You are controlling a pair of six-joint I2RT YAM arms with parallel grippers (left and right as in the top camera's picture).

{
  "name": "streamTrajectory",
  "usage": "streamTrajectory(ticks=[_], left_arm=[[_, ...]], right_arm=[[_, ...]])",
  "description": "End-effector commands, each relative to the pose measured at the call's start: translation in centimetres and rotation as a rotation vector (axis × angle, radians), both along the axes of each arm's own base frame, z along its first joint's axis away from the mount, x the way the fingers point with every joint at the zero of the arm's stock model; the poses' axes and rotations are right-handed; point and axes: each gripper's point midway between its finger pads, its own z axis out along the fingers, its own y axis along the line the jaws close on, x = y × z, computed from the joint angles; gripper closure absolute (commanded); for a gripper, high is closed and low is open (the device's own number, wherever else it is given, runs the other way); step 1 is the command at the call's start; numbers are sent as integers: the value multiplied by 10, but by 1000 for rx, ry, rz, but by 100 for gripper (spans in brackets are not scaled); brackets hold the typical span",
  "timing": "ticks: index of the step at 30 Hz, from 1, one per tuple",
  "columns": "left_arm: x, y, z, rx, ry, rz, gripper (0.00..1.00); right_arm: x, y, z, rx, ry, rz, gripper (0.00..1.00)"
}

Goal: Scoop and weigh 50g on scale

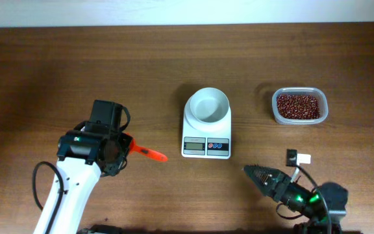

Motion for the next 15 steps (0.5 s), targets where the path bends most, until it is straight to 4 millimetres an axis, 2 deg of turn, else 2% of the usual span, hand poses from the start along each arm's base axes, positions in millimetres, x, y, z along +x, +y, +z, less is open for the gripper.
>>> streamTrajectory(ticks=[1,4,6,9,13,15], left_arm=[[0,-2,2,-13,-7,17,100],[-3,-6,-1,-57,12,106,100],[-3,-12,-5,-92,40,137,100],[-5,-24,-15,-97,90,106,100],[-10,-57,-27,-124,146,42,100],[-15,-70,-27,-130,155,50,100]], right_arm=[[4,5,27,-46,-52,68,1],[22,9,25,-78,9,128,1],[25,20,17,-91,36,194,1],[25,48,5,-132,55,249,1],[20,85,1,-144,79,268,0],[20,98,2,-138,85,257,12]])
